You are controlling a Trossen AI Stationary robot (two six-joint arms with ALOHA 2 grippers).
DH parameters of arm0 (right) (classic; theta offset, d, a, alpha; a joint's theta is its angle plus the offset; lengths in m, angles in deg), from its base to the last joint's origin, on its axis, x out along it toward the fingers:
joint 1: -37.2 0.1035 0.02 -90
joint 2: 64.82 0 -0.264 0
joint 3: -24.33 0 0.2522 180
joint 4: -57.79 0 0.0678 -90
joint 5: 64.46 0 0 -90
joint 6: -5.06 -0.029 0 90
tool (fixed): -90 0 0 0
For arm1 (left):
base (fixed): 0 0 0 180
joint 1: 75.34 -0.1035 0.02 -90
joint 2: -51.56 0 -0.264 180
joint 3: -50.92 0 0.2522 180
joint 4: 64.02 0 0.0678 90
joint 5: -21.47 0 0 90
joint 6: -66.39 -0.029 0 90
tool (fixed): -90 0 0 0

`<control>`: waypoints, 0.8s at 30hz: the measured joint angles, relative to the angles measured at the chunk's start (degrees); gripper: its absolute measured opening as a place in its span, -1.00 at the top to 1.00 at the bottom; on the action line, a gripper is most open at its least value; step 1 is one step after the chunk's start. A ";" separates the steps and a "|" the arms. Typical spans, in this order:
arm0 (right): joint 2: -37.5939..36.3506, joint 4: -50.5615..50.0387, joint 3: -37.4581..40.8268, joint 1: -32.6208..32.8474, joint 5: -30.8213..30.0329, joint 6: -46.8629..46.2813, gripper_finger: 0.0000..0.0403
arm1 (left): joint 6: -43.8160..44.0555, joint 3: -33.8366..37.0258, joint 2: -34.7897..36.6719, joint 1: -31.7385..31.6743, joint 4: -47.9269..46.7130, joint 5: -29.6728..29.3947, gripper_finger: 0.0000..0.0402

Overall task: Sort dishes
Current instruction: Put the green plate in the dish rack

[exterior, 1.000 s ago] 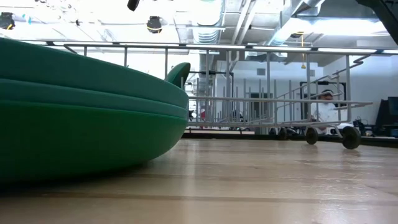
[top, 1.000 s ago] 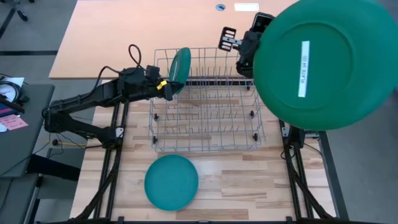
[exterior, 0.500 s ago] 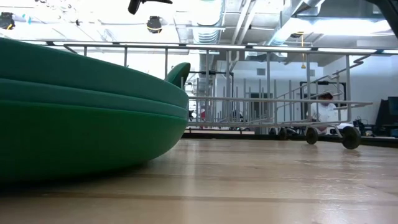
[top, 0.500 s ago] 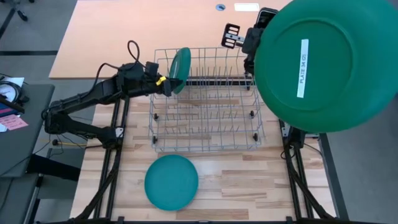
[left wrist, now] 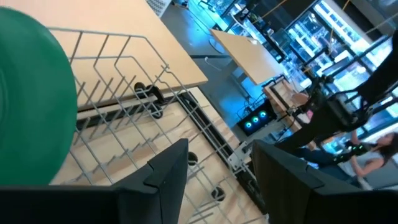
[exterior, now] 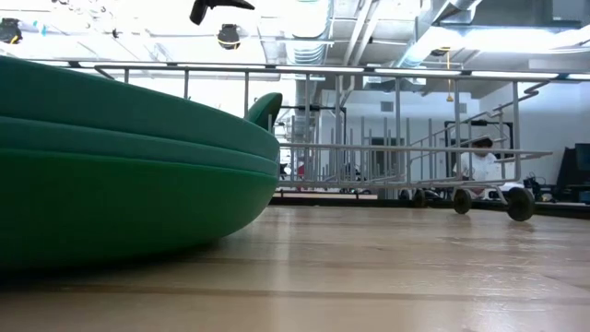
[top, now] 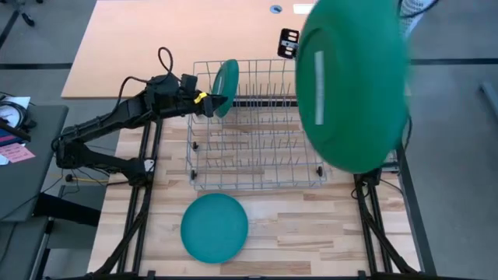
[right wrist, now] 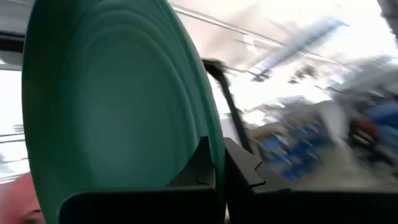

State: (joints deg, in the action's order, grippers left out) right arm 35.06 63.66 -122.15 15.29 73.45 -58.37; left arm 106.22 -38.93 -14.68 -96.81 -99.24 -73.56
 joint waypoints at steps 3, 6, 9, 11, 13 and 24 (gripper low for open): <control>-3.82 -16.72 0.00 0.00 -0.97 11.75 0.96 | -1.24 0.00 0.00 -0.99 0.02 1.10 0.14; -7.73 -31.94 0.00 0.02 -7.94 21.66 0.96 | 1.27 0.01 0.00 -1.28 1.19 1.30 0.14; -10.99 -43.70 0.00 0.00 -18.17 29.22 0.96 | 1.42 0.01 0.07 -1.13 2.63 1.80 0.14; -12.80 -49.44 0.00 0.00 -24.66 31.61 0.96 | 1.83 0.02 0.07 -1.04 2.91 2.18 0.14; -14.37 -53.84 0.00 0.00 -30.07 32.83 0.96 | 1.88 0.02 0.07 -0.99 2.90 2.26 0.14; -20.58 -69.83 0.00 1.37 -49.13 33.51 0.96 | 3.37 0.02 0.07 -0.99 2.98 2.26 0.14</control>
State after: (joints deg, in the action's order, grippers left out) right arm 14.48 -6.16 -122.15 16.66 24.32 -24.86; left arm 109.59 -38.91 -14.61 -97.80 -96.26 -71.29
